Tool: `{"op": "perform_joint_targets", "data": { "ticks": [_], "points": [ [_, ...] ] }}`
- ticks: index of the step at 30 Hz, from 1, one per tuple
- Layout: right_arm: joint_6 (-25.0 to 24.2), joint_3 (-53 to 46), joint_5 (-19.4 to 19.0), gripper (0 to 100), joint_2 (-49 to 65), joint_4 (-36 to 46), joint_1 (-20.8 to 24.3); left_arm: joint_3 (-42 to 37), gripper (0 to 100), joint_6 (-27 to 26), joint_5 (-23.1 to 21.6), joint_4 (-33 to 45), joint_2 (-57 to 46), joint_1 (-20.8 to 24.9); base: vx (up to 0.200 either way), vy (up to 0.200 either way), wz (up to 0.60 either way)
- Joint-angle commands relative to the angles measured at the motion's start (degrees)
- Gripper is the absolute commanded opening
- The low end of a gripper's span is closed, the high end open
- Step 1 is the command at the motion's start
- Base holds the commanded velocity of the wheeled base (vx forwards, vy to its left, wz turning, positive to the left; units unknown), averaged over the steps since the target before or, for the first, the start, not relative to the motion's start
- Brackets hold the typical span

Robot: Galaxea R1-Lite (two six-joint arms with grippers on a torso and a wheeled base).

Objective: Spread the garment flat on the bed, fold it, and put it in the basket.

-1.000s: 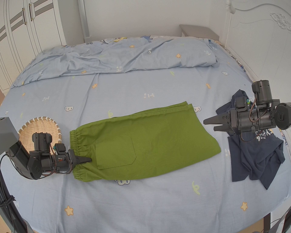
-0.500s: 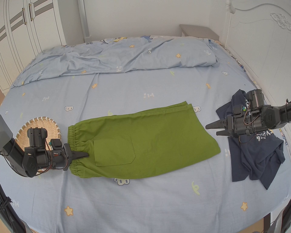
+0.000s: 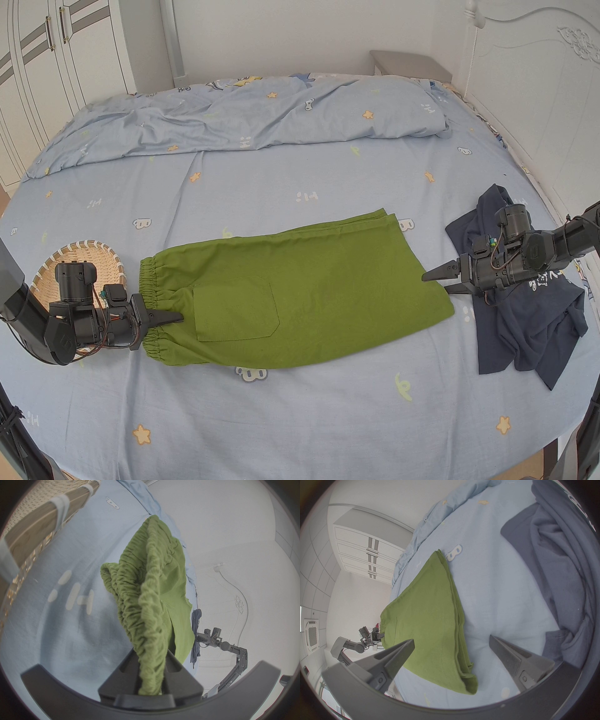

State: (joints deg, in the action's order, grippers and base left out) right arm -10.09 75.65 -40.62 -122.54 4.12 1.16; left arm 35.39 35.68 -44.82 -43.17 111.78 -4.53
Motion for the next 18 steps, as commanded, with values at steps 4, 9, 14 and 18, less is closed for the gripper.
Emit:
{"op": "perform_joint_targets", "data": {
  "ticks": [4,9,14,18],
  "points": [
    [0.1,-0.1,-0.9,100,-2.2,1.7,2.7,-0.1,0,0.0,0.0,-0.1,-0.2,0.1,0.000,0.000,0.00],
    [-0.1,0.2,-3.3,100,-2.6,2.0,3.9,-0.1,0,0.0,0.0,-0.1,-0.2,0.2,0.000,0.000,0.00],
    [-0.1,1.9,-4.9,100,-4.8,2.2,4.0,-0.2,0,0.0,0.0,-0.1,-0.2,0.3,0.000,0.000,0.00],
    [-0.1,3.1,-5.0,0,-5.7,2.8,3.8,-0.1,0,0.0,0.0,-0.1,-0.2,0.1,0.000,0.000,0.00]
  ]
}}
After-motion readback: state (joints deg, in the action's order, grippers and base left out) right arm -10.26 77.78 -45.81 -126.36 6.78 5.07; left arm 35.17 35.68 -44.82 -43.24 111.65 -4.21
